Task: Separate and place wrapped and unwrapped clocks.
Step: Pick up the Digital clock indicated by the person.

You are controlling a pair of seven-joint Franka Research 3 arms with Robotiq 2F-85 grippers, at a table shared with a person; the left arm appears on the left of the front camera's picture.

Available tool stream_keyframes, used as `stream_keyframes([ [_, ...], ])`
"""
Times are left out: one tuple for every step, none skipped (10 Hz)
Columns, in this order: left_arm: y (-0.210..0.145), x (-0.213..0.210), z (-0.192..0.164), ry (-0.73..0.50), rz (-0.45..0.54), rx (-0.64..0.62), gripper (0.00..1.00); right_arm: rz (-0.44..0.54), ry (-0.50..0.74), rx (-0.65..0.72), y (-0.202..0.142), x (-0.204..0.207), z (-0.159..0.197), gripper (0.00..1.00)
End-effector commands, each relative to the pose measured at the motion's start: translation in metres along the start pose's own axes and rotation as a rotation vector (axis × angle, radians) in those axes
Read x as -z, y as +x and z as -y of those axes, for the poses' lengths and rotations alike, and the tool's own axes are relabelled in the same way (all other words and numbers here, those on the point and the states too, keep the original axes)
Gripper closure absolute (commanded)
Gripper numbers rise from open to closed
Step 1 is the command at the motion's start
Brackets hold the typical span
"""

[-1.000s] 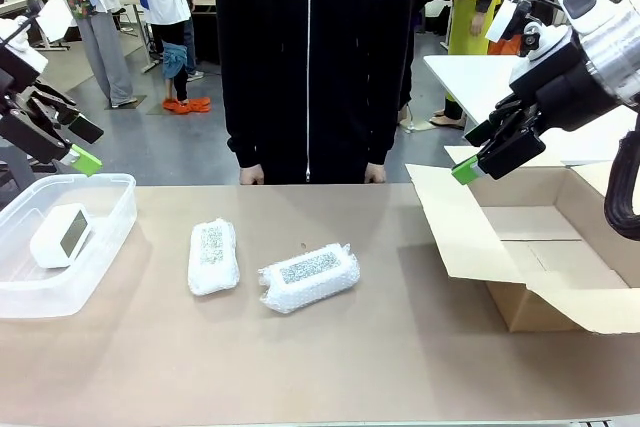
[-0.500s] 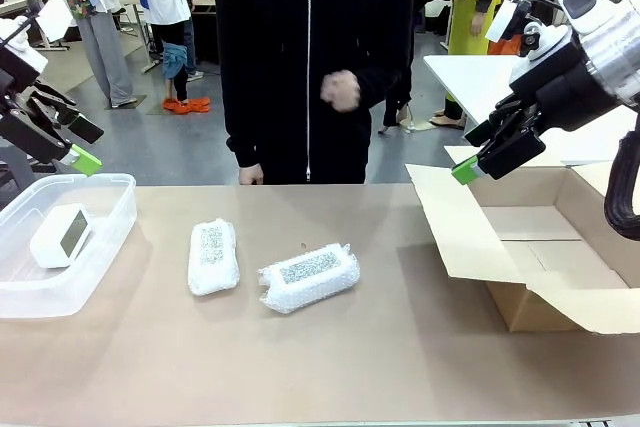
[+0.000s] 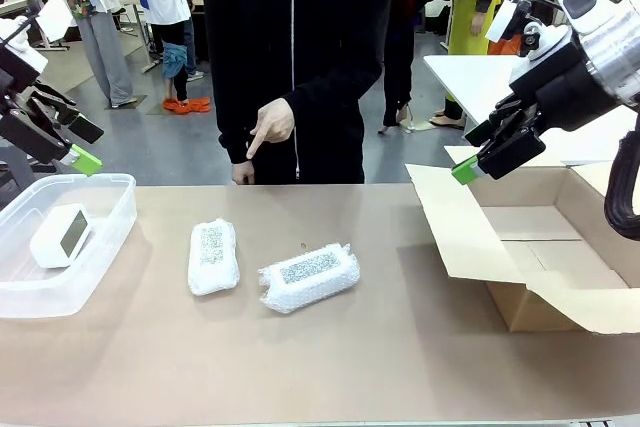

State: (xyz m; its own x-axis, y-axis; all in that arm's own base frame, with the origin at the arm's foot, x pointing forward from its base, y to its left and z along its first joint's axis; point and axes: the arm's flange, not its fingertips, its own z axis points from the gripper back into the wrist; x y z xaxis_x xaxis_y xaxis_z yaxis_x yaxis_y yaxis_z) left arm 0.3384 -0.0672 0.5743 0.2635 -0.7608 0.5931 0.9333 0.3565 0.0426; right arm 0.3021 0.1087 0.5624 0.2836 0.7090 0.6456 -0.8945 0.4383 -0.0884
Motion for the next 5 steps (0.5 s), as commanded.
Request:
stream_keyframes([
  [0.0014,-0.0008,0.0013,0.000,0.000,-0.001,0.00,0.022,0.030,-0.001,-0.0001,0.0014,0.0004,0.00],
  [0.0014,-0.0008,0.0013,0.000,0.000,-0.001,0.00,0.022,0.030,-0.001,-0.0001,0.0014,0.0004,0.00],
  [0.0014,-0.0008,0.0013,0.000,0.000,-0.001,0.00,0.022,0.030,-0.001,-0.0001,0.0014,0.0004,0.00],
  [0.0014,-0.0008,0.0013,0.000,0.000,-0.001,0.00,0.022,0.030,-0.001,-0.0001,0.0014,0.0004,0.00],
  [0.0014,-0.0008,0.0013,0.000,0.000,-0.001,0.00,0.022,0.030,-0.001,-0.0001,0.0014,0.0004,0.00],
])
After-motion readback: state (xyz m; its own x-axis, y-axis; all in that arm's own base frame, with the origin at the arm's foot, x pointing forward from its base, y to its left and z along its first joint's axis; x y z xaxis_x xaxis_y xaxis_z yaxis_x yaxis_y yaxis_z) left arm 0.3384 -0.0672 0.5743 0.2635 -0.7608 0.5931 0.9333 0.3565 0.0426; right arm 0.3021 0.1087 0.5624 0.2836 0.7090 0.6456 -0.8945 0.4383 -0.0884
